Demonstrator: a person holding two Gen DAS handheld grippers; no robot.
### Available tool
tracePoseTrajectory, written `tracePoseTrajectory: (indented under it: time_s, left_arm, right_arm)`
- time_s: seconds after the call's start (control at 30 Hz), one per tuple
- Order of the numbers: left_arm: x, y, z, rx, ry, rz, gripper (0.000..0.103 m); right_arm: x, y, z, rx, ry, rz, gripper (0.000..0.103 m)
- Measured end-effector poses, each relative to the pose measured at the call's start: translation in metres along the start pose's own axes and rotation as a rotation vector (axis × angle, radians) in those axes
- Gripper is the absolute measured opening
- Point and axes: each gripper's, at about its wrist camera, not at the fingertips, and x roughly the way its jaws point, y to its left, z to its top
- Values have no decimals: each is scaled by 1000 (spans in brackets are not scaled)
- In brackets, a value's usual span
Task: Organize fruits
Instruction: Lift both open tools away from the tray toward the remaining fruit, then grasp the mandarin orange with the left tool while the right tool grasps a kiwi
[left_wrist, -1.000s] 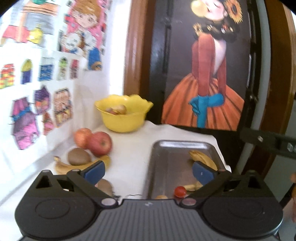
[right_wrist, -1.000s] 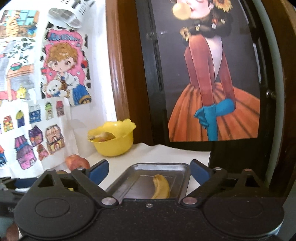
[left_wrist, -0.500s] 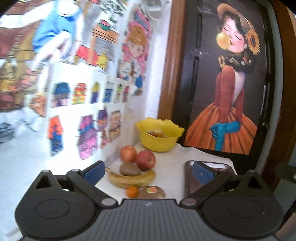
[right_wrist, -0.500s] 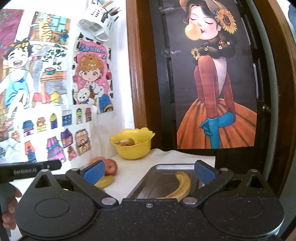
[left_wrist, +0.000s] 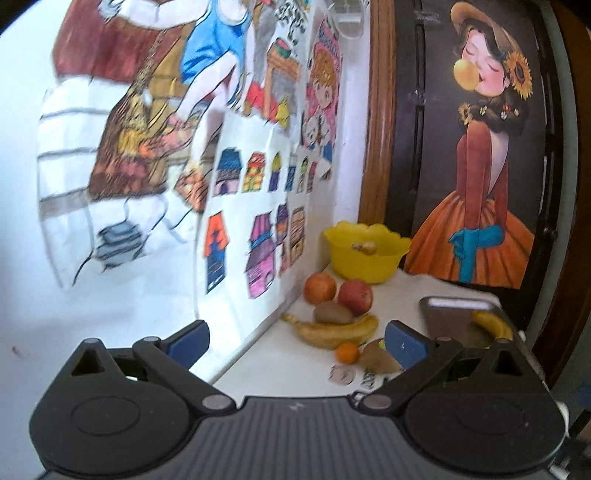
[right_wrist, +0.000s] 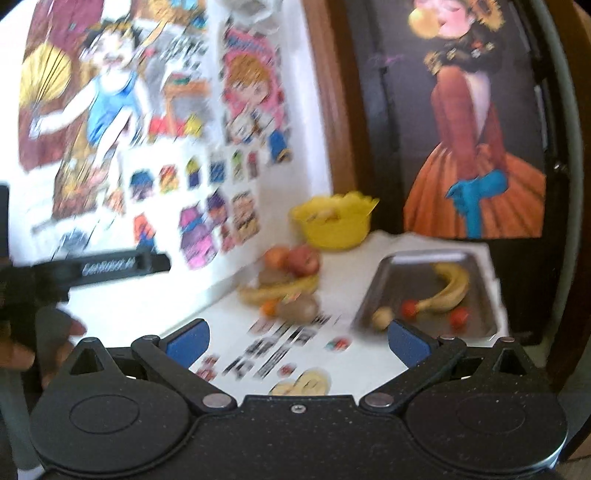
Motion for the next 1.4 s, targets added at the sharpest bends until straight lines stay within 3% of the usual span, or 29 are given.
tracePoseTrajectory:
  time_s: [0.3,0.53,0.73,0.9,1.13,1.4]
  left_arm:
    - [18,19,-13,13,65,4,103]
    - [38,23,-13,22,88,-4,103]
    - [69,16,-9,47,115,-20,103]
    - [101,5,-4,48,148,-33,103]
    - [155,-3,-5,-33,239,-89,103]
    - [200,-5,-12,-60,293,-101,103]
  right_arm:
    - [33,26,-18,48,124,-8,102]
    - [60,24,-17,79,138,-41,102]
    - [86,9,5,77,112,-43,102]
    - [109,-7,21,-94,73,-12,102]
    - [160,-22,17,-294,156,100,102]
    - [216,-25,7,-348,203,184,102]
